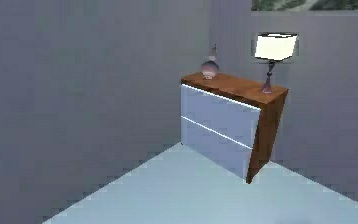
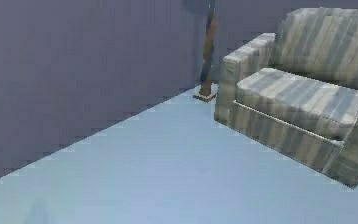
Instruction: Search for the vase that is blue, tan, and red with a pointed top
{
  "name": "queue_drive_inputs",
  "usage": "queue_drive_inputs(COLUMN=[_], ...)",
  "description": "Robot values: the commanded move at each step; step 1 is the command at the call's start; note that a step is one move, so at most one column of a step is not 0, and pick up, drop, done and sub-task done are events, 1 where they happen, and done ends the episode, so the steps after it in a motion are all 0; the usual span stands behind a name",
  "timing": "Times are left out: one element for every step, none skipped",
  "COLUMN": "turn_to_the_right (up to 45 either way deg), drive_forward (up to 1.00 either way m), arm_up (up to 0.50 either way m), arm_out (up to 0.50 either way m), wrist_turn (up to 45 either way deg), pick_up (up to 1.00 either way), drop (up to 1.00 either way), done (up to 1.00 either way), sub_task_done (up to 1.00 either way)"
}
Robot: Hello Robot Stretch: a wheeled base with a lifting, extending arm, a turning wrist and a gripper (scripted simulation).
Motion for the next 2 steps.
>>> queue_drive_inputs(turn_to_the_right=[0.0,6.0], drive_forward=[1.00,0.00], arm_up=[0.00,0.00], arm_out=[0.00,0.00], wrist_turn=[0.0,0.0], pick_up=[0.00,0.00], drop=[0.00,0.00], done=[0.00,0.00], sub_task_done=[0.00,0.00])
